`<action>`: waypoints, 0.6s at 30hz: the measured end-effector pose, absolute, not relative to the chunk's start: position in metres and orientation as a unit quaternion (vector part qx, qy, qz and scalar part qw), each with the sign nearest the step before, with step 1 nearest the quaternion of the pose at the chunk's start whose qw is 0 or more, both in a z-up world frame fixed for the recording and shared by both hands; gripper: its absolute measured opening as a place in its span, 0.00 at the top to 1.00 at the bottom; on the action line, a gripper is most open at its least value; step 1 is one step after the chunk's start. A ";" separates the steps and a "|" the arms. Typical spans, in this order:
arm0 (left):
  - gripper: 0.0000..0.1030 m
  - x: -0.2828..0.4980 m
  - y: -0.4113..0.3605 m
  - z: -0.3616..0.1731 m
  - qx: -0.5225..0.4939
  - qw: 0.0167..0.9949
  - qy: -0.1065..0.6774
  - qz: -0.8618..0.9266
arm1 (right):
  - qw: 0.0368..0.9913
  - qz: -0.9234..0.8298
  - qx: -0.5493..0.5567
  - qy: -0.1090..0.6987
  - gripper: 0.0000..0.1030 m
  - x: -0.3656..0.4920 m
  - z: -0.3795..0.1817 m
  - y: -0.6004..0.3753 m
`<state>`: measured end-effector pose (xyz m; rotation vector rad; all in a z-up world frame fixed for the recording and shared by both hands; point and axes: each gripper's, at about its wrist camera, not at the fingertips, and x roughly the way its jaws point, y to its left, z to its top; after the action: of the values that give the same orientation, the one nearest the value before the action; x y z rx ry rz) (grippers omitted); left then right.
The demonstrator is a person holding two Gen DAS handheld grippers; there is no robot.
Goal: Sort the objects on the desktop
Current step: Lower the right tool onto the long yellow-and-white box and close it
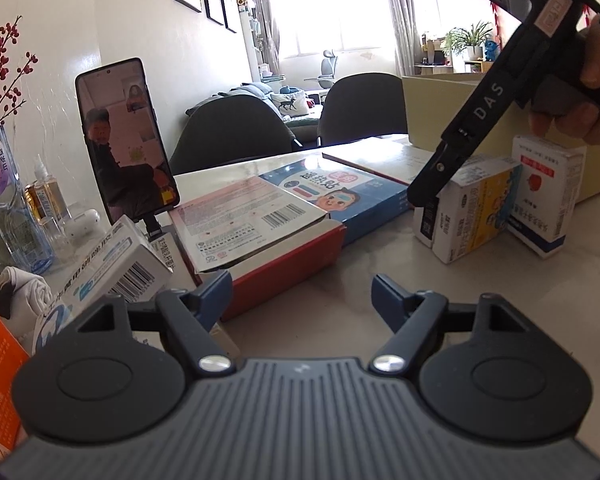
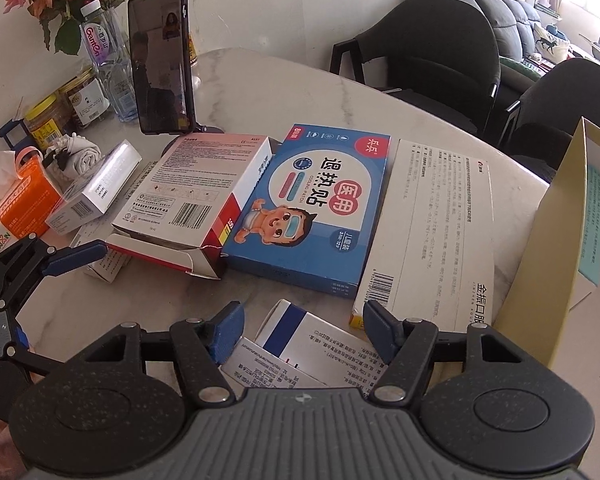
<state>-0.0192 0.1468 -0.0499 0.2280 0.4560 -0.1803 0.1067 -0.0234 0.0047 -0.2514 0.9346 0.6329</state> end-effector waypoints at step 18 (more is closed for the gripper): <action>0.11 -0.015 0.145 -0.051 0.101 0.962 0.237 -0.092 | 0.859 0.225 -0.156 0.433 0.25 0.188 0.041 -0.006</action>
<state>-0.0154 0.1454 -0.0515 0.2053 0.4793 -0.1855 0.1878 -0.0059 0.0411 -0.3281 0.9093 0.4718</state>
